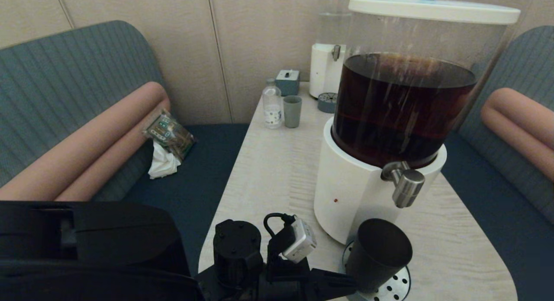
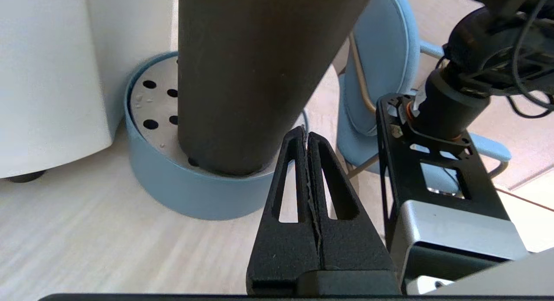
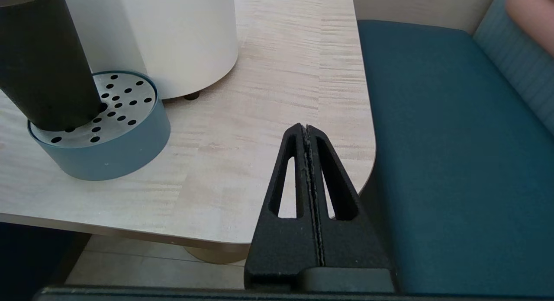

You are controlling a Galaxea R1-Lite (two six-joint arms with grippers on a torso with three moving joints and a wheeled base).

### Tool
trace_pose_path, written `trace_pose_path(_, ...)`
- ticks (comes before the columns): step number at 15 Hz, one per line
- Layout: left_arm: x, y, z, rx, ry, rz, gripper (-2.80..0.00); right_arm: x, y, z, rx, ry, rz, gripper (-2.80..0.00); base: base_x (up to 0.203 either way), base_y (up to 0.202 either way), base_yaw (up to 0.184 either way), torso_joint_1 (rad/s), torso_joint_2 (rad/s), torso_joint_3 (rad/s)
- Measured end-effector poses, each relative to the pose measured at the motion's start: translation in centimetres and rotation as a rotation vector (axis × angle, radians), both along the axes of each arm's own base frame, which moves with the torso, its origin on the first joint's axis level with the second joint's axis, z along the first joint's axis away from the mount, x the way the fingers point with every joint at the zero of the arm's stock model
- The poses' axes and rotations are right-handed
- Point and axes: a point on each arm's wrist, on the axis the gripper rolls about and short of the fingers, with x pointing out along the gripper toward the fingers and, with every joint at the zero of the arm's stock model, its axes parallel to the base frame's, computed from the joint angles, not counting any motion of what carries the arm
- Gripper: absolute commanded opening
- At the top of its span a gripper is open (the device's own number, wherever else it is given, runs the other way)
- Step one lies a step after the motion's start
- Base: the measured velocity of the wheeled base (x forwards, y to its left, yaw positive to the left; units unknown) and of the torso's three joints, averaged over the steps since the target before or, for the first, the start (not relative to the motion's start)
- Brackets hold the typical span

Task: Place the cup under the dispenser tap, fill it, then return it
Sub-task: Turn on the faucet

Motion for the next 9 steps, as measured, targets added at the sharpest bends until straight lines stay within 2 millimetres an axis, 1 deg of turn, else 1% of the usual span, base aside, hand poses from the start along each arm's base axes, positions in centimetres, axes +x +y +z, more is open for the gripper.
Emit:
trace_pose_path(4, 0.36, -0.48, -0.54, 0.003, 0.003, -0.002, -2.8, 0.0, 0.0, 0.0, 0.0, 0.0, 0.0, -2.8, 0.0, 0.0, 0.0, 0.0, 0.0, 0.0)
trace_pose_path(9, 0.69, -0.76, -0.6, -0.003, -0.002, 0.0, -2.8, 0.0, 0.0, 0.0, 0.0, 0.0, 0.0, -2.8, 0.0, 0.0, 0.0, 0.0, 0.0, 0.0)
